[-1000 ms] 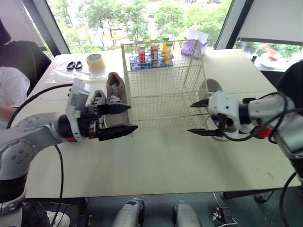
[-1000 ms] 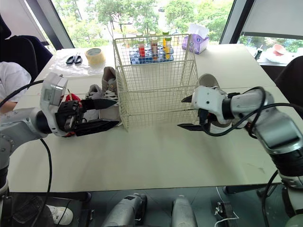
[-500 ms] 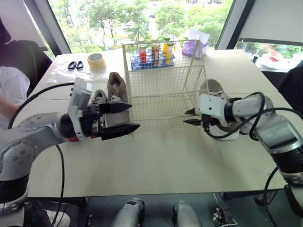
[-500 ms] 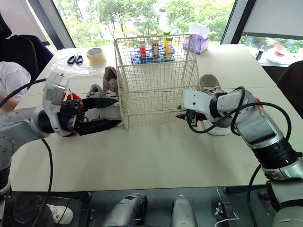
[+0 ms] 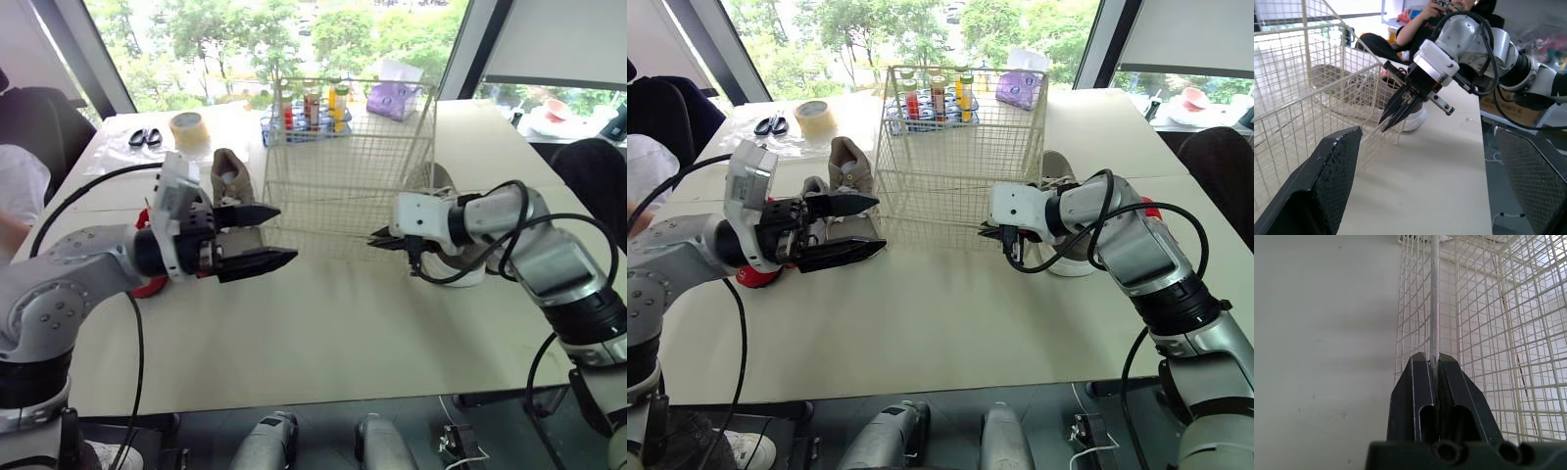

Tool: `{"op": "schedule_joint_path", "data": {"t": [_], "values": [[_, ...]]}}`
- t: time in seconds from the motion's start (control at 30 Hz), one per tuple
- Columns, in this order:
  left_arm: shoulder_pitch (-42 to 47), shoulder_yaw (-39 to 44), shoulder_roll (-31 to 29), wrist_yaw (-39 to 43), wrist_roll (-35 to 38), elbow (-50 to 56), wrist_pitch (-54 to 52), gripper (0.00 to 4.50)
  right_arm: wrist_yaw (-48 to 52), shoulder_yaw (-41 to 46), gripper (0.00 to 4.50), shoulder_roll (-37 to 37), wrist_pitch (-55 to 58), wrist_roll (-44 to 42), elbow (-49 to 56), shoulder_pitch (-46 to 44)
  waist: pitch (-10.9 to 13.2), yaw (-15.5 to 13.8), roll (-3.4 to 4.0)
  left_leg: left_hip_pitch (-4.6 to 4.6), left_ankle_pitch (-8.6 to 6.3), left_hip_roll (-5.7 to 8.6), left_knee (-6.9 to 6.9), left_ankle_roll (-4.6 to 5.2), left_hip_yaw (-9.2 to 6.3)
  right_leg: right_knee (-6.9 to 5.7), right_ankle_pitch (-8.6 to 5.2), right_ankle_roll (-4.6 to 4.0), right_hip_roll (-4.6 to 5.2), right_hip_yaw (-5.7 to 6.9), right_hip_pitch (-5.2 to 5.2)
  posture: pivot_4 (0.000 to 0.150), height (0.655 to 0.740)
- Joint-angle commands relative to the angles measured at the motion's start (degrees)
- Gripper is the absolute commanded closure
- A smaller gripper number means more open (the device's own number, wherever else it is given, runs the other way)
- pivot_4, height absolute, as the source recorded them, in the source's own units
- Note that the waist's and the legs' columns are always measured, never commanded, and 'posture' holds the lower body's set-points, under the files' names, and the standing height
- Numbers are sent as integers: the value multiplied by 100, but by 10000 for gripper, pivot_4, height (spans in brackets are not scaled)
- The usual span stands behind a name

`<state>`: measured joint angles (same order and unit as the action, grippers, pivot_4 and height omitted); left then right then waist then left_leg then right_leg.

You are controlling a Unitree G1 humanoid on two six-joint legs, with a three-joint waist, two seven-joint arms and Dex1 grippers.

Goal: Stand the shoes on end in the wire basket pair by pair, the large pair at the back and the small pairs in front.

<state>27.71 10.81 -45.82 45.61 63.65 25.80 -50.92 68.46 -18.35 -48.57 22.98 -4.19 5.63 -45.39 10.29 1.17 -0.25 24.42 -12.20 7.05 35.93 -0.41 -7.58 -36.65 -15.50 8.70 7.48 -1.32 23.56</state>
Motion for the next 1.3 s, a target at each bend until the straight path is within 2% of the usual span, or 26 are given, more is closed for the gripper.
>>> {"op": "schedule_joint_path", "data": {"t": [0.03, 0.23, 0.6, 0.63, 0.7, 0.8, 0.87, 0.93, 0.97, 1.13, 1.3], "values": [[75, 54, 9, 51, -40, 27, 98, 0, 370, 65, 44785, 117, -561, -83, -134, -310, 0, 1, 0, 0, 0, 0, -1, 0, 0, 0, 0, 0, -1, 0, 1, 1500, 7400], [42, 77, 16, 51, -62, 59, 96, 0, 637, 31, 44785, 372, -958, 32, -821, -583, 0, 0, 0, 0, 0, -1, -1, 0, 0, -3, 0, 0, -3, -1, 2, 1500, 7400], [13, 84, 10, -16, -49, 134, 92, 0, 942, 41, 44785, 350, -1089, 253, -972, -578, 0, -18, 0, 0, 3, -1, 4, -4, 0, -29, 0, -1, -5, -5, 11, 1500, 7400], [27, 69, 17, -12, -54, 122, 92, 0, 971, 66, 39849, 326, -1040, 228, -910, -568, 0, -21, 1, 0, 2, -1, 5, -4, 0, -30, 0, -1, -5, -6, 11, 1500, 7400], [48, 40, 24, 12, -64, 106, 96, 0, 977, 119, 36655, 258, -999, 245, -783, -559, 0, -30, 1, 0, 2, -1, 5, -4, -1, -30, -1, -1, -5, -5, 11, 1500, 7400], [85, 3, 33, 52, -90, 61, 98, 0, 941, 510, 21294, 139, -516, -71, -236, -596, 1, -38, 1, 0, 3, -1, 5, -4, -1, -30, -1, -1, -4, -5, 11, 1500, 7400], [107, -14, 43, 72, -105, 47, 95, 0, 843, 979, 12776, 27, 75, -496, 238, -561, 1, -47, 1, 0, 2, -1, 6, -3, -2, -31, -1, -1, -4, -5, 10, 1500, 7400], [115, -10, 53, 71, -99, 54, 87, 0, 421, 1683, 3522, -26, 807, -915, 679, -453, 0, -66, 1, 1, 0, 0, 6, 0, -4, -31, -1, -1, -2, -5, 10, 1500, 7400], [112, -3, 55, 72, -91, 54, 83, 0, 155, 2056, 469, -99, 1174, -1008, 867, -326, 0, -76, 1, 1, -3, 0, 8, 4, -5, -31, -1, -1, -2, -4, 9, 1500, 7400], [110, -50, 108, 125, -102, 12, 83, 0, -1276, 3275, 469, -287, 2716, -827, 1815, 869, -2, -193, -4, -1, -13, 2, 11, 20, -7, -31, -1, -3, 1, -3, 5, 1500, 7400], [261, -226, 173, 321, -216, -162, 103, 0, -3221, 3655, 469, 674, 3962, -322, 2441, 1653, -3, -175, -3, 0, -7, 0, 13, 13, 1, -48, 0, -6, 10, -9, 15, 1500, 7400]]}}
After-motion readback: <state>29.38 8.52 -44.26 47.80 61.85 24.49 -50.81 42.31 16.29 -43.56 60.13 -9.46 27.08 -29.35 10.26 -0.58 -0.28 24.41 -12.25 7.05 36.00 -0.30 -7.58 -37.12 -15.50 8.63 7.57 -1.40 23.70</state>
